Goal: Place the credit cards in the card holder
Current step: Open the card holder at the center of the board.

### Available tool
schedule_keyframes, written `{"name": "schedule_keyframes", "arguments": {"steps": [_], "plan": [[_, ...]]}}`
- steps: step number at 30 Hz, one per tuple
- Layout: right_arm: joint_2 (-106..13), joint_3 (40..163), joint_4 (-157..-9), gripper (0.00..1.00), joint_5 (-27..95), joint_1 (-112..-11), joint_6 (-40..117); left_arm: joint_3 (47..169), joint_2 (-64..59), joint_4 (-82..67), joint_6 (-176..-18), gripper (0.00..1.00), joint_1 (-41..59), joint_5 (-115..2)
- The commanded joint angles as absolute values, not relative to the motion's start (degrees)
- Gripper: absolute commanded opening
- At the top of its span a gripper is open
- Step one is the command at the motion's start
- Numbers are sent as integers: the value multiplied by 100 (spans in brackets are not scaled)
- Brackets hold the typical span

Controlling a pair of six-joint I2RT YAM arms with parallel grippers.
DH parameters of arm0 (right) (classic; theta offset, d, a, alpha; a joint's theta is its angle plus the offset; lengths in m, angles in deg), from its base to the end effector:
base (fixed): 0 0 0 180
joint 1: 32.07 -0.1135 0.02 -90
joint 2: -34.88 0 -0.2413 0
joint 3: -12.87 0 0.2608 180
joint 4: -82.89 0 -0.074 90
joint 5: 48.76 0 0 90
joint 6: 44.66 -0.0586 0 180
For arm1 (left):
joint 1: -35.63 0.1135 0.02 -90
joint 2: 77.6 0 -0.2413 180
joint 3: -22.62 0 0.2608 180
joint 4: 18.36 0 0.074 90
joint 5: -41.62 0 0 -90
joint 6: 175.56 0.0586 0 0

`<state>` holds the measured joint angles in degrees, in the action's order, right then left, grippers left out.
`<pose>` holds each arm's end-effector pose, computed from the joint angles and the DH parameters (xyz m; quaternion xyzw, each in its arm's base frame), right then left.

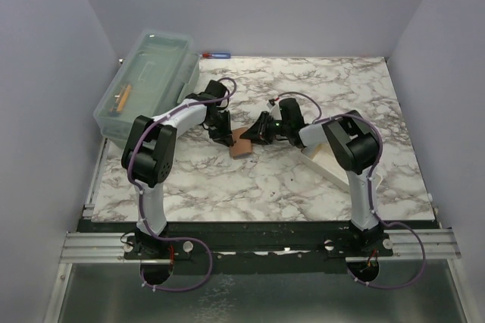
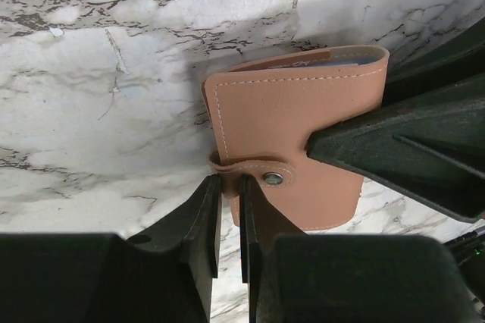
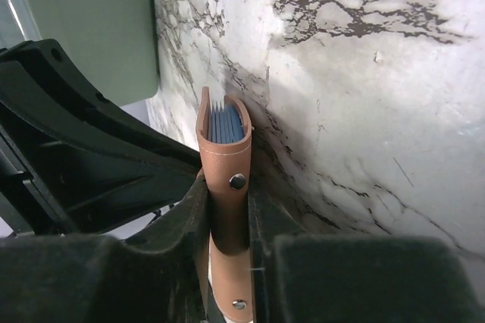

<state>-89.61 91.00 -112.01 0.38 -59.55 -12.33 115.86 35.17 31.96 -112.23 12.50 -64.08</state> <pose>0.3705 0.2359 0.0619 0.0481 0.8337 0.5342 0.1314 0.3654 -0.1733 0.1264 -0.0062 0.9756 -0.1949 0.1006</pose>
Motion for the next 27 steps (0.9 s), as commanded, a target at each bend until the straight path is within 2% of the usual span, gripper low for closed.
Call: {"name": "schedule_keyframes", "arguments": {"steps": [1,3,6,9,17,21,26,27], "plan": [[-8785,8912,-11709,13,180,-6190,-1330,11464,3537,3160,-11097,11,1195,-6086],[-8559,8836,-11398,2,398,-6219,-1160,11399,3319,3050,-11108,23,1199,-6116],[-8295,8771,-10877,1,918,-6332,-964,11300,2996,2866,-11162,40,1199,-6157],[-8127,8846,-10347,0,1526,-6509,-804,11223,2679,2710,-11233,49,1178,-6153],[-7986,9040,-9732,0,2417,-6813,-915,11089,2361,2542,-11288,49,1047,-5838],[-7891,8985,-9709,1,2600,-6845,-1026,11108,2551,2705,-11293,32,976,-5629],[-7859,8973,-9594,1,2708,-6845,-1232,11154,2628,2904,-11289,32,866,-5357],[-7847,8969,-9590,0,2716,-6844,-1272,11145,2614,2912,-11278,35,865,-5355]]}}
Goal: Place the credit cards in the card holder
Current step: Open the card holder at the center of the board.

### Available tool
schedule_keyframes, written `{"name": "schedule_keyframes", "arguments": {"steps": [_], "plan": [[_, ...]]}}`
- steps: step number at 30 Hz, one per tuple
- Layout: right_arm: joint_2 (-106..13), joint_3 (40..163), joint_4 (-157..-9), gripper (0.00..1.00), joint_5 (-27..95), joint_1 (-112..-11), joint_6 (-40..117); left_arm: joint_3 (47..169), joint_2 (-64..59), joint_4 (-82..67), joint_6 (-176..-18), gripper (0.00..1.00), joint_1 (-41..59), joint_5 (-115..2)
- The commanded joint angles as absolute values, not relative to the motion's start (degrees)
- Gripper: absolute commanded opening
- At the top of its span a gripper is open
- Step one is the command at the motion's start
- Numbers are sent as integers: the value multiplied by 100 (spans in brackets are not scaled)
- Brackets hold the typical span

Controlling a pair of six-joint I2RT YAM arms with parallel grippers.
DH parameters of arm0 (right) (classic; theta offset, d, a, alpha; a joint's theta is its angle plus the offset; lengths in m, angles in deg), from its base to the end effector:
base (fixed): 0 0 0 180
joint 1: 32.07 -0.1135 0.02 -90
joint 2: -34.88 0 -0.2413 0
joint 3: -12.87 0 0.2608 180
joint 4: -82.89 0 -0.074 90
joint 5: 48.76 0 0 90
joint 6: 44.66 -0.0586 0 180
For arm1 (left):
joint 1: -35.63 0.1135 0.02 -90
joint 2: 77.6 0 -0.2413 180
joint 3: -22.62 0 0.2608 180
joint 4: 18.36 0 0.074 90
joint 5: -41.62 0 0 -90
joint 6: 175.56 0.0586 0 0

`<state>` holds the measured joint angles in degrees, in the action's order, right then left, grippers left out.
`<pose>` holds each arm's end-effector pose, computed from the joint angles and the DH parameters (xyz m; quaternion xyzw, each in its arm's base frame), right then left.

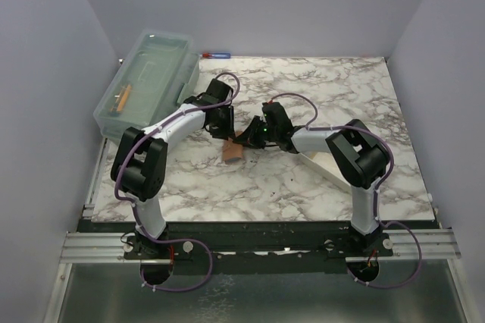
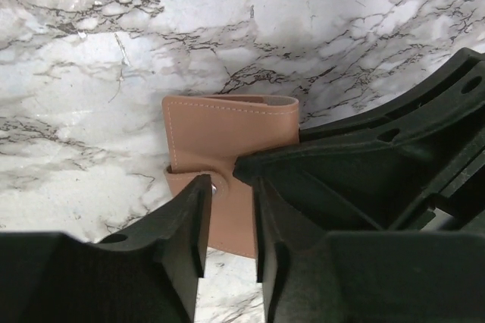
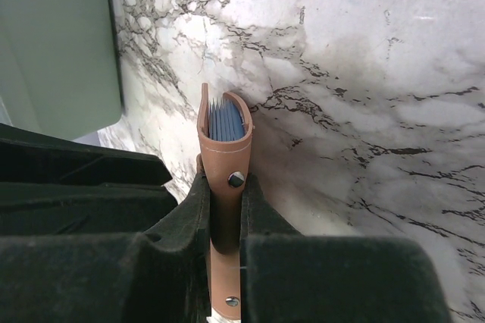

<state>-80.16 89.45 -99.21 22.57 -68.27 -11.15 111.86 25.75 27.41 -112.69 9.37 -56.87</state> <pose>0.3364 0.2695 0.0931 0.0831 0.8797 0.4220 0.2026 0.3503 -0.1825 0.1706 0.0119 0.9631 -0.1803 0.1994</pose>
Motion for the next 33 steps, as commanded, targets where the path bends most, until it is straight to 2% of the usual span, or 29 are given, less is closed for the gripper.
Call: {"name": "schedule_keyframes", "arguments": {"steps": [1,3,7,14,21,24,28,33], "plan": [[-7856,8958,-9601,0,2693,-6843,-1298,11136,2604,2905,-11261,37,859,-5371],[-7859,8935,-9661,1,2639,-6840,-1375,11117,2607,2903,-11235,42,838,-5374],[-7846,8925,-9714,0,2628,-6839,-1415,11085,2688,2908,-11170,42,747,-5347],[-7788,8766,-9929,0,2594,-6843,-1567,11137,2988,3054,-11141,25,674,-5260],[-7709,8618,-10069,0,2637,-6837,-1689,11179,3092,3183,-11083,20,624,-5179],[-7667,8673,-9975,0,2643,-6833,-1603,11152,3049,3177,-11071,33,604,-5167],[-7712,8713,-10046,0,2476,-6831,-1600,11168,3164,3201,-11028,37,580,-5217],[-7801,8714,-10028,0,2456,-6828,-1660,11063,2928,3150,-11016,52,507,-5197]]}}
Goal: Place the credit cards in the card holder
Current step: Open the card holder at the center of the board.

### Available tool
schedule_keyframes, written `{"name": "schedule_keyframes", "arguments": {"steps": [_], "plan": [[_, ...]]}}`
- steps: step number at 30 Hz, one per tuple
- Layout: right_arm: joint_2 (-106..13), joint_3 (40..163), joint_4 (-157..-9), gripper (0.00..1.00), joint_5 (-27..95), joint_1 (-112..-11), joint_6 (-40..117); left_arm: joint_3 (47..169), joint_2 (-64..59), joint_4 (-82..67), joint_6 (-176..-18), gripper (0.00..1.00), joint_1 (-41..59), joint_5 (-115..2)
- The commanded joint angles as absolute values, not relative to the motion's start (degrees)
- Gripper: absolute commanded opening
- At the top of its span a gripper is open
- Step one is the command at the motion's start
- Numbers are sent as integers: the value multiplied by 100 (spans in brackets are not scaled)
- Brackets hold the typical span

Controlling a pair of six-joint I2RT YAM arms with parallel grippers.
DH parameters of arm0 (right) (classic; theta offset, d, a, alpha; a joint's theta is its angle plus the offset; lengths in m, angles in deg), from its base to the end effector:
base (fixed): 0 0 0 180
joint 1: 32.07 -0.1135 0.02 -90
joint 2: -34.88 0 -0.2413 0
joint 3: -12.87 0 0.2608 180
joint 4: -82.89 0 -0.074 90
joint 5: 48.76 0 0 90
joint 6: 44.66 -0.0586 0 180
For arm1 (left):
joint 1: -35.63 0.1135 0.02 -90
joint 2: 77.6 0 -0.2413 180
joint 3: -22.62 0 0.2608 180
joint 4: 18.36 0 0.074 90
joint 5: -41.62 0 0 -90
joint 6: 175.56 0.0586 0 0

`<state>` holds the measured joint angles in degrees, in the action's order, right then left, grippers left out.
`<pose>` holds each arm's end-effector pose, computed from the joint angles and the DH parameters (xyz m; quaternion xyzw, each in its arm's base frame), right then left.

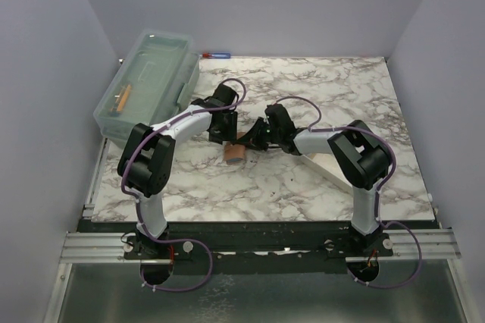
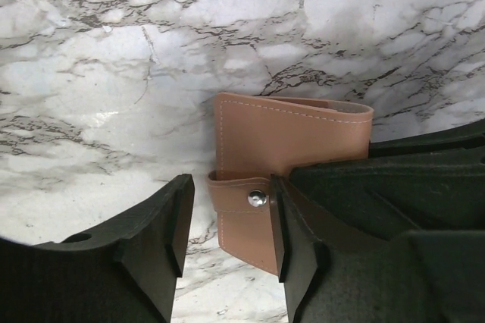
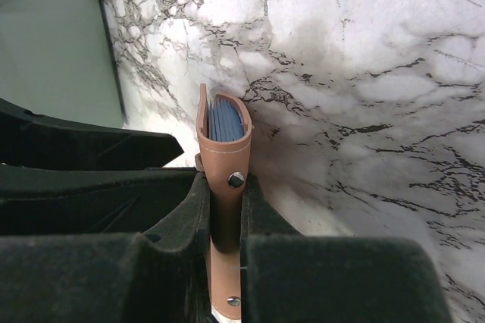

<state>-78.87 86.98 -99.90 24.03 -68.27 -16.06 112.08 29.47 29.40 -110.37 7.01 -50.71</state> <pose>0.3303 0.2632 0.0900 0.1276 0.8776 0.4210 0.1907 0.3453 -0.1911 0.1448 0.0368 0.9761 -0.1136 0.1815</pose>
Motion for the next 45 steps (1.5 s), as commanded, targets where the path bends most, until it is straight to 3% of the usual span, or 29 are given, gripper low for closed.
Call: {"name": "schedule_keyframes", "arguments": {"steps": [1,5,11,21,27,36,45], "plan": [[-7779,8691,-10043,0,2475,-6823,-1678,11037,2877,3126,-11016,52,499,-5212],[-7712,8537,-10209,0,2445,-6812,-1702,11021,2796,3102,-11025,52,461,-5371],[-7752,8439,-10320,0,2313,-6734,-1745,10908,2497,2870,-11065,64,470,-5444],[-7735,8352,-10456,0,2118,-6643,-1720,10748,2289,2678,-11117,64,475,-5412],[-7687,8325,-10538,1,1995,-6636,-1707,10992,2791,2918,-11088,43,504,-5306],[-7665,8315,-10591,0,1877,-6636,-1675,11161,3087,3100,-11007,40,522,-4885],[-7592,8148,-10687,0,1875,-6632,-1643,11283,3174,3309,-10897,11,565,-4352]]}}
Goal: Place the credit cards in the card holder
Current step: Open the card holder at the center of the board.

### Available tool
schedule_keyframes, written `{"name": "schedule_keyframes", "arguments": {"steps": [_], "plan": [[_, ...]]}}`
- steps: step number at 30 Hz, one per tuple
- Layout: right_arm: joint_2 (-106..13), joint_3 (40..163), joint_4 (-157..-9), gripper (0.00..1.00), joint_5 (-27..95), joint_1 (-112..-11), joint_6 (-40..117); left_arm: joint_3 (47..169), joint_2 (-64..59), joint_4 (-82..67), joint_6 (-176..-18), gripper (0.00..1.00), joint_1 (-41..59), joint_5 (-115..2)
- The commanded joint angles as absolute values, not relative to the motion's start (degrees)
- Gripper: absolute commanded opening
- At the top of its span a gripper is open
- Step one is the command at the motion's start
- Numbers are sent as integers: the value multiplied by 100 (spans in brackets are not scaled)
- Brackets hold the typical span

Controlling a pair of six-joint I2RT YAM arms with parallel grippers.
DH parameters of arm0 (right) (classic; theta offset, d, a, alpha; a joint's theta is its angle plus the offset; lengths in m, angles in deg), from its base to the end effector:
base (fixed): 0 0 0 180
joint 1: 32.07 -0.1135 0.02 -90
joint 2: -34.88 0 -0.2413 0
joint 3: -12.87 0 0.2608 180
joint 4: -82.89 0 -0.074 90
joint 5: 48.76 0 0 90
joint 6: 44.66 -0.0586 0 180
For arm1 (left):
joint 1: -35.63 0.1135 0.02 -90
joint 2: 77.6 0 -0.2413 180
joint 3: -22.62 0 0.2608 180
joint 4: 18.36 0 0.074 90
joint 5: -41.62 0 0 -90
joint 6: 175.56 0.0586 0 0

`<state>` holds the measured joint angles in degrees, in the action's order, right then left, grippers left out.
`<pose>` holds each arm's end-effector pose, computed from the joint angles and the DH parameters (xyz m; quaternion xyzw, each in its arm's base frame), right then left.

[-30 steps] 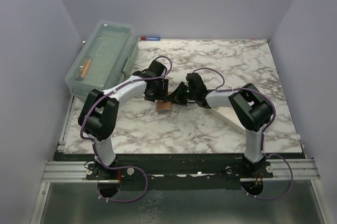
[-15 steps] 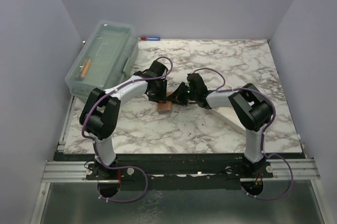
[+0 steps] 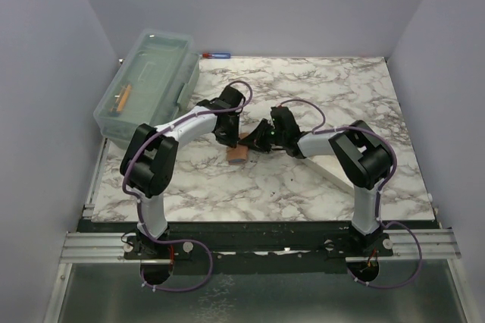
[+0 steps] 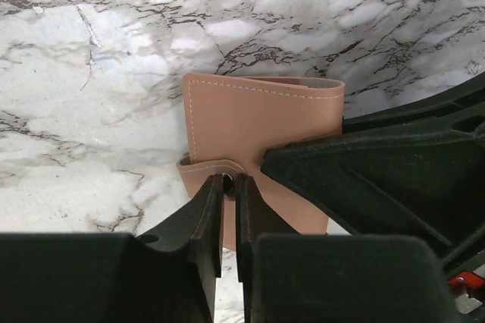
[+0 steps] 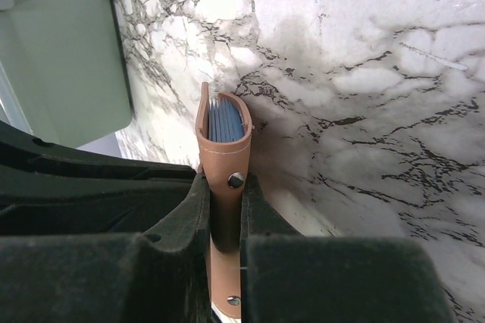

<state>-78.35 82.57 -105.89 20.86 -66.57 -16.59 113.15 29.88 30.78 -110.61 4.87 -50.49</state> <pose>0.3265 0.2492 0.0821 0.1271 0.8666 0.4447 0.1872 0.3389 -0.2042 0.1464 0.0525 0.9767 -0.1128 0.1746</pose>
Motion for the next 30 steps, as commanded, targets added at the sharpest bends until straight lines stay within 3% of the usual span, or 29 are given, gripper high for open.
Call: {"name": "schedule_keyframes", "arguments": {"steps": [1,3,8,12,15,20,23,24,26,28,30], "plan": [[-7580,8113,-10699,1,1906,-6634,-1663,11288,3133,3313,-10875,7,566,-4345],[-7560,7999,-10801,0,1921,-6615,-1673,11300,2971,3317,-10834,0,564,-4347],[-7586,7666,-11307,0,1427,-6346,-1585,11108,2236,3102,-10625,0,566,-3796],[-7693,7557,-11446,2,1127,-6165,-1350,10798,1632,2583,-10609,0,571,-4147],[-7802,8096,-10517,15,1082,-6140,-723,10548,1250,2155,-10634,0,566,-4516],[-7566,8301,-9233,47,1974,-6140,37,10233,706,1592,-10694,0,568,-5081],[-7496,8571,-8519,54,2397,-6142,338,10064,671,1408,-10735,0,566,-5219],[-7512,8676,-8322,55,2475,-6142,410,10091,788,1469,-10758,5,565,-5289],[-7483,8701,-8167,57,2569,-6142,489,10268,1147,1694,-10895,31,566,-5380],[-7375,8632,-8181,58,2640,-6140,527,10513,1538,2022,-10957,50,564,-5339],[-7276,8693,-7962,58,2733,-6142,595,10662,1833,2247,-10950,56,566,-5191]]}}
